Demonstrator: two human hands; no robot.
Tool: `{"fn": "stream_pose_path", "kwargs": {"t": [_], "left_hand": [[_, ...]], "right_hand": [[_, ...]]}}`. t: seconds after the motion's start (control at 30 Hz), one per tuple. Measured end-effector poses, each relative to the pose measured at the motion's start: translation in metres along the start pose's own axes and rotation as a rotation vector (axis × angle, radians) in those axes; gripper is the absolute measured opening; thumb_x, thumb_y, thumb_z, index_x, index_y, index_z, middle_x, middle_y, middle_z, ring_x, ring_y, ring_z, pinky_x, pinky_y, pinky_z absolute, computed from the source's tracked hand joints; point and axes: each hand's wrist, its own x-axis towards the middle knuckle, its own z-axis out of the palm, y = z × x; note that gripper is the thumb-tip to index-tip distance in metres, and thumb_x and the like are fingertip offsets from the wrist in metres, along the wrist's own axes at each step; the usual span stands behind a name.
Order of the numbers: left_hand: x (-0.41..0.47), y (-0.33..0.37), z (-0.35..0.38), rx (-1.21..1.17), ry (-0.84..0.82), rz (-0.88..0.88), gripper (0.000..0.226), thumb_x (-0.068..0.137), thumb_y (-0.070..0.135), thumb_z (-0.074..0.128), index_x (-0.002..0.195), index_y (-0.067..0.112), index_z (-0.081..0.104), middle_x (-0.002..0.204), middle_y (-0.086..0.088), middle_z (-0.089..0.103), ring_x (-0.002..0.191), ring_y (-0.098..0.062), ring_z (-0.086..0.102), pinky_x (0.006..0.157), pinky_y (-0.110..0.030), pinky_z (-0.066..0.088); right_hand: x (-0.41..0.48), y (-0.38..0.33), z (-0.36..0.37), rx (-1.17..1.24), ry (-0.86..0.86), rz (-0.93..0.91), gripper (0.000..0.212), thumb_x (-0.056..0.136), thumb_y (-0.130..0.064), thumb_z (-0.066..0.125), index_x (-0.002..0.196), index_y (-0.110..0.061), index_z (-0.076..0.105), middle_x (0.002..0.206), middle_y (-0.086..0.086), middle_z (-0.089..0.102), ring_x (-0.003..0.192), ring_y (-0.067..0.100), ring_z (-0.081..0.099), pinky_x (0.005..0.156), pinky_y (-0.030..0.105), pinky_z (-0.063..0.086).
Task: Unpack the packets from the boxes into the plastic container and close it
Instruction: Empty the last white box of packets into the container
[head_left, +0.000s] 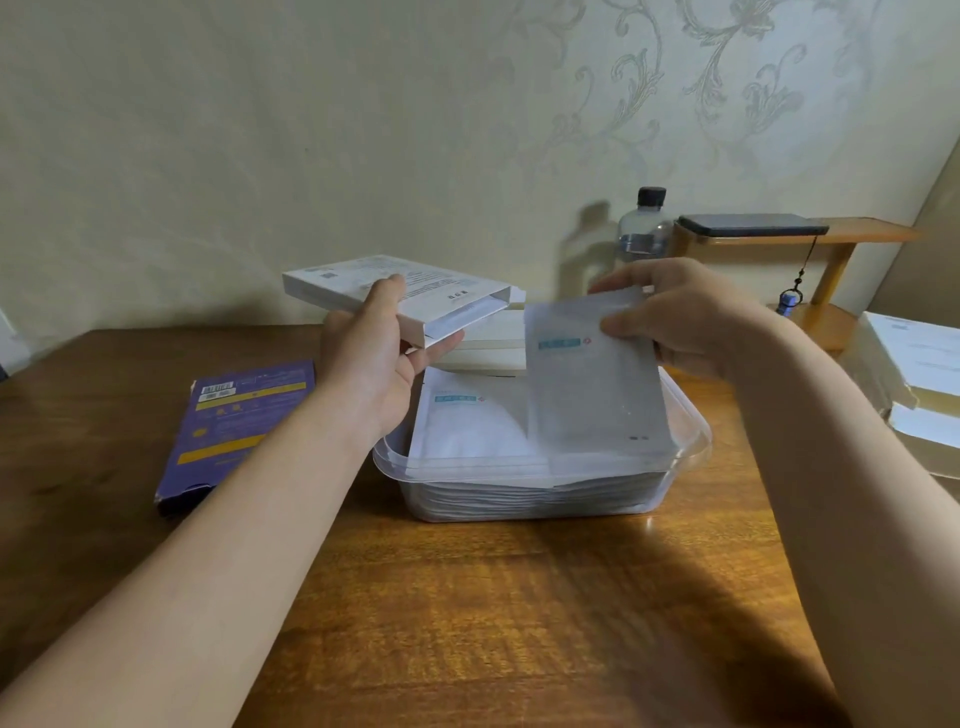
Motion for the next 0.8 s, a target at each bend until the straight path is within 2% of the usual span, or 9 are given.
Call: {"fn": "stream_pose_path", "kwargs": {"t": [0.07,0.13,0.2,0.3,0.47,0.53,0.63,0.7,0.8], "left_hand": [[0.000,0.000,0.000,0.002,-0.003,0.001,0.009,0.097,0.014,0.067,0.100,0.009,0.060,0.091,-0.010,0.071,0.071,-0.019,0.075,0.066,-0.041,0.063],[0.001,0.001,-0.001,0.001,-0.001,0.000,0.009,0.097,0.014,0.067,0.101,0.009,0.060,0.091,-0.010,0.071,0.072,-0.020,0.075,0.065,-0.041,0.063],[0.001,0.001,0.000,0.002,-0.005,0.000,0.010,0.097,0.014,0.067,0.102,0.009,0.059,0.092,-0.011,0.072,0.074,-0.021,0.075,0.065,-0.041,0.063],[0.001,0.000,-0.001,0.008,-0.005,0.006,0.011,0.097,0.014,0.066,0.103,0.007,0.060,0.094,-0.012,0.071,0.076,-0.023,0.075,0.065,-0.042,0.063],[0.001,0.001,0.000,0.007,0.004,0.012,0.014,0.098,0.015,0.066,0.108,0.008,0.060,0.100,-0.013,0.070,0.081,-0.025,0.074,0.062,-0.040,0.063],[0.000,0.001,0.001,0.009,0.010,0.012,0.012,0.098,0.014,0.065,0.106,0.009,0.059,0.100,-0.012,0.070,0.083,-0.026,0.073,0.062,-0.040,0.063],[-0.001,0.001,0.001,0.010,0.014,0.012,0.009,0.098,0.014,0.065,0.100,0.010,0.058,0.100,-0.012,0.069,0.082,-0.025,0.073,0.065,-0.043,0.064],[-0.002,0.002,0.001,0.009,0.009,0.010,0.009,0.098,0.014,0.065,0.099,0.011,0.058,0.099,-0.011,0.069,0.081,-0.023,0.073,0.066,-0.043,0.064],[-0.003,0.003,0.001,0.009,0.001,0.007,0.007,0.098,0.013,0.065,0.099,0.010,0.058,0.096,-0.010,0.069,0.078,-0.021,0.072,0.066,-0.043,0.064]], "right_hand": [[0.000,0.003,0.004,-0.169,0.008,-0.009,0.030,0.084,0.000,0.073,0.104,-0.022,0.069,0.105,0.012,0.067,0.092,0.029,0.069,0.078,0.046,0.061],[-0.002,0.002,0.008,-0.394,0.012,-0.086,0.034,0.082,-0.008,0.077,0.110,-0.026,0.069,0.105,0.008,0.067,0.090,0.023,0.067,0.078,0.037,0.059],[-0.006,-0.002,0.011,-0.618,-0.001,-0.166,0.035,0.081,-0.014,0.078,0.111,-0.029,0.068,0.103,0.003,0.061,0.088,0.020,0.060,0.073,0.027,0.047],[-0.012,-0.009,0.015,-0.901,-0.016,-0.193,0.027,0.081,-0.014,0.076,0.102,-0.027,0.067,0.094,-0.002,0.055,0.088,0.019,0.051,0.063,0.026,0.037],[-0.022,-0.021,0.026,-1.185,-0.043,-0.242,0.017,0.083,-0.005,0.070,0.100,-0.005,0.070,0.108,0.011,0.066,0.100,0.029,0.061,0.085,0.036,0.053],[-0.031,-0.031,0.034,-1.200,-0.156,-0.212,0.032,0.085,-0.019,0.075,0.115,-0.013,0.068,0.120,0.004,0.064,0.110,0.026,0.059,0.090,0.034,0.048],[-0.037,-0.037,0.041,-1.214,-0.351,-0.130,0.071,0.079,-0.050,0.077,0.142,-0.032,0.048,0.144,-0.006,0.050,0.131,0.022,0.047,0.104,0.038,0.037],[-0.035,-0.034,0.044,-1.264,-0.464,-0.097,0.091,0.073,-0.065,0.073,0.150,-0.040,0.033,0.156,-0.010,0.037,0.142,0.020,0.037,0.116,0.043,0.030],[-0.028,-0.028,0.043,-1.332,-0.567,-0.020,0.102,0.071,-0.073,0.068,0.155,-0.041,0.020,0.161,-0.008,0.027,0.146,0.022,0.029,0.119,0.045,0.025]]}}
